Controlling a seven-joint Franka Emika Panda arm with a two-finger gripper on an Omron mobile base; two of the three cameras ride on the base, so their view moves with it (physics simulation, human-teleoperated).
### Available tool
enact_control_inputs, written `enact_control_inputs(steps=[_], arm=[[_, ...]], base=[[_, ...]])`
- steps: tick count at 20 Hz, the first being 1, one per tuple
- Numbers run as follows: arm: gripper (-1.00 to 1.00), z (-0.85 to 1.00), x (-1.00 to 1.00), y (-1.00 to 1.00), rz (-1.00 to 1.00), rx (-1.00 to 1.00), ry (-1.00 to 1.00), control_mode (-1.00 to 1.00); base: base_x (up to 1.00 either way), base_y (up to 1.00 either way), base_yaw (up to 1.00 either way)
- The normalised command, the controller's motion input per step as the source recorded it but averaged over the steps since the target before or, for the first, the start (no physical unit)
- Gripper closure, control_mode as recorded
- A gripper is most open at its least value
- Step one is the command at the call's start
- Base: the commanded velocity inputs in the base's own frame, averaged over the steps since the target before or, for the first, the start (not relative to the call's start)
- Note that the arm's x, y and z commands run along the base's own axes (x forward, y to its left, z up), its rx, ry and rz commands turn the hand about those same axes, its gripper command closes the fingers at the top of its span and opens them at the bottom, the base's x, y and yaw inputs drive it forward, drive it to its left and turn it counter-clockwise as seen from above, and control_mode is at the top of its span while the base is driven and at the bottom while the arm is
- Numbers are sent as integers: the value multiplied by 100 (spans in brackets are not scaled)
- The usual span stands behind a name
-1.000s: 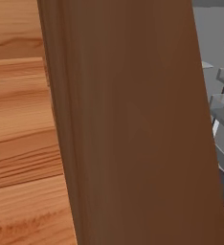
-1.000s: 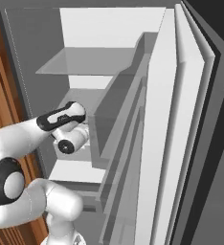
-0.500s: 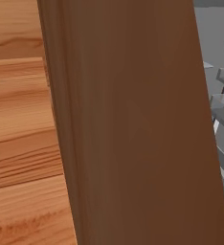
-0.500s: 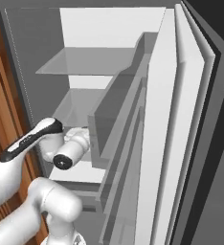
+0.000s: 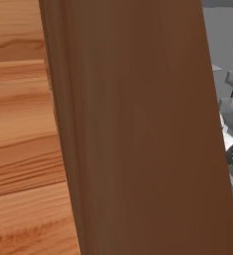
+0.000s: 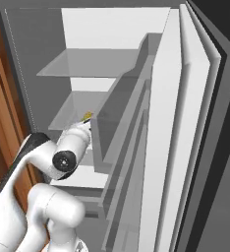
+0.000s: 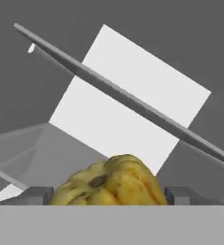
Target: Place the cold items (carrot and squash) from the fridge in one tupperware on the dining counter. Place the warm items (hot dog and kebab skewer) in the stove area in another tupperware.
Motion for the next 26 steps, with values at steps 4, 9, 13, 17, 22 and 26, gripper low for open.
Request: enact_control_inputs(steps=[4,9,13,17,22,26], arm=[[100,-27,-68,-39,21,-64,48,-100],[100,-48,-78,5,13,-74,47,-100],[100,-53,-65,24,1,-70,36,-100],[100,-63,-64,-11,1,-19,0,-100],[100,-32,-77,-15,20,1,-13,-100],[100,-12,-44,60,14,-25,-2,-100]], base=[[0,0,0],[0,0,0],[0,0,0],[0,0,0],[0,0,0],[0,0,0]])
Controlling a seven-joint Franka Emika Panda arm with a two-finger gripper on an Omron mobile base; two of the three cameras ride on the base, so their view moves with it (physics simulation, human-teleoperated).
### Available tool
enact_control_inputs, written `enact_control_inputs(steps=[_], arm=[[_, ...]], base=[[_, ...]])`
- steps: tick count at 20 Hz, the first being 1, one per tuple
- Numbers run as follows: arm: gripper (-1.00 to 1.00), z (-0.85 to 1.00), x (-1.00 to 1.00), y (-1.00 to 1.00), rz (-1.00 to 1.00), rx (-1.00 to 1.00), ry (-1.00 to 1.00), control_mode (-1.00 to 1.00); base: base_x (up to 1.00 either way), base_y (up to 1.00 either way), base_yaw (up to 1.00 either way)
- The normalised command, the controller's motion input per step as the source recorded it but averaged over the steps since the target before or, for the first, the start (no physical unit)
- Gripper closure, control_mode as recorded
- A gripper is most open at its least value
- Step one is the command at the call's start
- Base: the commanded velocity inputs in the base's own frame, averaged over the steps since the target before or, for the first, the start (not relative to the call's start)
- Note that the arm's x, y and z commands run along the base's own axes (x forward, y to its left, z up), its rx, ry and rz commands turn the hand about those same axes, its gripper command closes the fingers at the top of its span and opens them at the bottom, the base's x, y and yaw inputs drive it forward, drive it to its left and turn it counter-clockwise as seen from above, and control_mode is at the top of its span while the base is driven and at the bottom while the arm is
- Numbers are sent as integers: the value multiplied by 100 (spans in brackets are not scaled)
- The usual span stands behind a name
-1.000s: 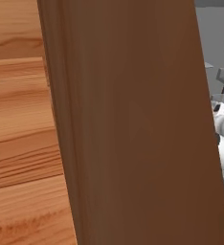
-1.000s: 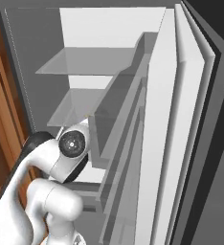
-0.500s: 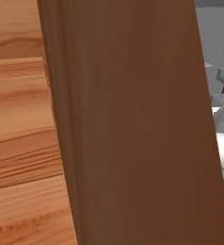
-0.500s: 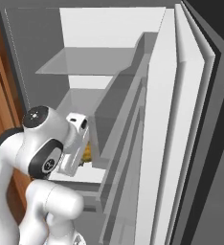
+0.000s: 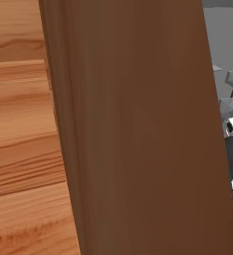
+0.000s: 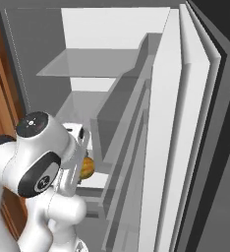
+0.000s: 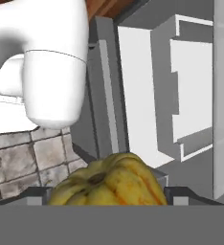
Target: Place the cold items (carrot and squash) from the fridge in one tupperware on the dining counter. Place the warm items (hot dog and kebab skewer) in the stove area in another tupperware.
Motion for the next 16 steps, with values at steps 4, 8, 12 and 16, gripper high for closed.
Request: enact_control_inputs(steps=[4,8,12,16], arm=[[100,-11,-36,98,9,-43,0,-100],[100,-25,-20,37,11,-19,-11,-100],[100,-20,-23,-1,9,0,-18,-100],[100,-18,-33,-3,7,0,-15,-100]], base=[[0,0,0],[0,0,0],[0,0,0],[0,0,0]])
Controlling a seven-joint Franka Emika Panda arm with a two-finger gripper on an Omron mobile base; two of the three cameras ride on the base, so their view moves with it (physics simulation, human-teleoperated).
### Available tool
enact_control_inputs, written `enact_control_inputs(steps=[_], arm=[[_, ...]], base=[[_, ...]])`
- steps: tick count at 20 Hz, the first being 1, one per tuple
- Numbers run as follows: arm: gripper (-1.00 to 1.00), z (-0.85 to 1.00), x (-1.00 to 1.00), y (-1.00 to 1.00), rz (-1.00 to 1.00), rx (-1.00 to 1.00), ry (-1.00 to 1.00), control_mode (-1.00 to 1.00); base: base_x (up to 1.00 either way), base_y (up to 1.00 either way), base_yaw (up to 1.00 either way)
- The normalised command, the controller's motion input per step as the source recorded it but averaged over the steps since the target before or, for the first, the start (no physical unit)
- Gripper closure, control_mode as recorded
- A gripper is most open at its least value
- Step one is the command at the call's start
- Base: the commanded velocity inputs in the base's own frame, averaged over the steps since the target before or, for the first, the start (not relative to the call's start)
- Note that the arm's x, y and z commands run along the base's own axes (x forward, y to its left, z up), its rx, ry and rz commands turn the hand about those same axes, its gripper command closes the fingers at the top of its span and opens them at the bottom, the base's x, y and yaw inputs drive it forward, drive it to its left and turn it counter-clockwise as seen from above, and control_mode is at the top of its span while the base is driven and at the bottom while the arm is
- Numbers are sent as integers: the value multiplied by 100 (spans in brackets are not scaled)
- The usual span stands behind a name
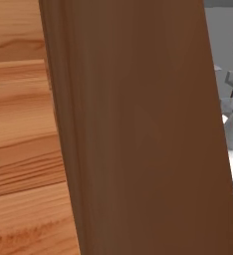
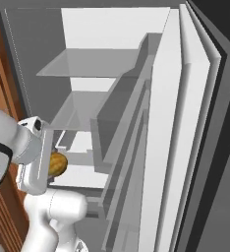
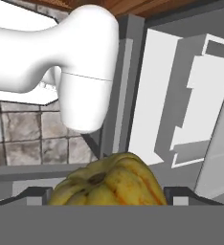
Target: Place the cold items (carrot and squash) from the fridge in one tupperware on the dining counter. Place the warm items (hot dog and kebab skewer) in the stove area in another tupperware.
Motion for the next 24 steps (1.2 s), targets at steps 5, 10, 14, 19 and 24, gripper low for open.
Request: enact_control_inputs(steps=[5,10,14,19,24], arm=[[100,0,0,0,0,0,0,100],[100,0,0,0,0,0,0,100],[100,0,0,0,0,0,0,100],[100,0,0,0,0,0,0,100],[100,0,0,0,0,0,0,100]], base=[[-56,-1,9],[-73,-2,17],[-77,-2,17],[-83,-8,16],[-82,-6,16]])
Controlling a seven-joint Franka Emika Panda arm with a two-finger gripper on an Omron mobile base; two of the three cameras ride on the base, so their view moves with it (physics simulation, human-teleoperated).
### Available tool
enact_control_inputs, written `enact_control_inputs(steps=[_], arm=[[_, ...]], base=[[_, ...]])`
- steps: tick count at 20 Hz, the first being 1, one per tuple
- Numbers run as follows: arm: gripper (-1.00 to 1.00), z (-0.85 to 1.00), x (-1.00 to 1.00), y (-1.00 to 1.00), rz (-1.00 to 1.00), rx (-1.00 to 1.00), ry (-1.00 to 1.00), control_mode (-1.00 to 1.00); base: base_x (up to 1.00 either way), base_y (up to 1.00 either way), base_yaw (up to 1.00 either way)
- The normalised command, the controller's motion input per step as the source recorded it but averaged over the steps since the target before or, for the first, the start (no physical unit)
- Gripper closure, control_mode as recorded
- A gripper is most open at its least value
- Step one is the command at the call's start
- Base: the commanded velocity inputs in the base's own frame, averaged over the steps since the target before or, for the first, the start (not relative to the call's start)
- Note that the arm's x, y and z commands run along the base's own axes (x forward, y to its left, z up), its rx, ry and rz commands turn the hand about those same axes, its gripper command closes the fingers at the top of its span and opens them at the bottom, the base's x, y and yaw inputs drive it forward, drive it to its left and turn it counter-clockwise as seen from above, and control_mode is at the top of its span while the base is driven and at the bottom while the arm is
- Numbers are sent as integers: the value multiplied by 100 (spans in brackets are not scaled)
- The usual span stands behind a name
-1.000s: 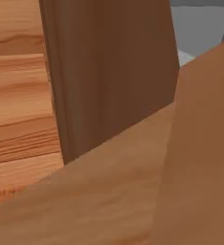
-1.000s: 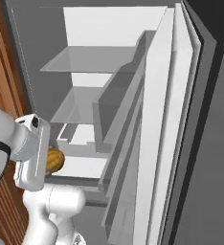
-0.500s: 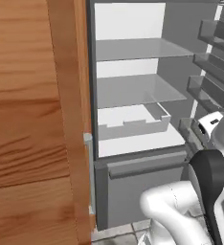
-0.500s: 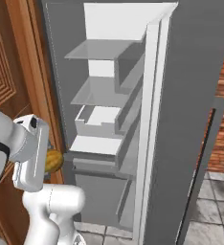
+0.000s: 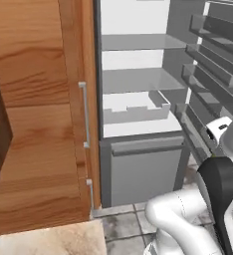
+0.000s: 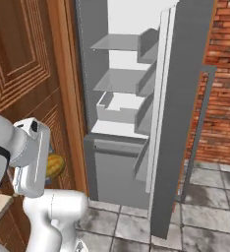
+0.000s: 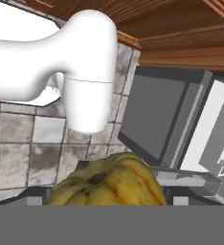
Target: Place the cold items (carrot and squash) from the fridge in one tupperware on the dining counter. Place the warm items (hot dog and kebab skewer) in the stove area in another tupperware.
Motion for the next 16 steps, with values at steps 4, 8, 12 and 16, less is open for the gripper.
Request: enact_control_inputs(steps=[4,8,12,16], arm=[[100,0,0,0,0,0,0,100],[100,0,0,0,0,0,0,100],[100,0,0,0,0,0,0,100],[100,0,0,0,0,0,0,100]], base=[[-80,-12,20],[-75,-42,18],[-71,-57,14],[-75,-62,13]])
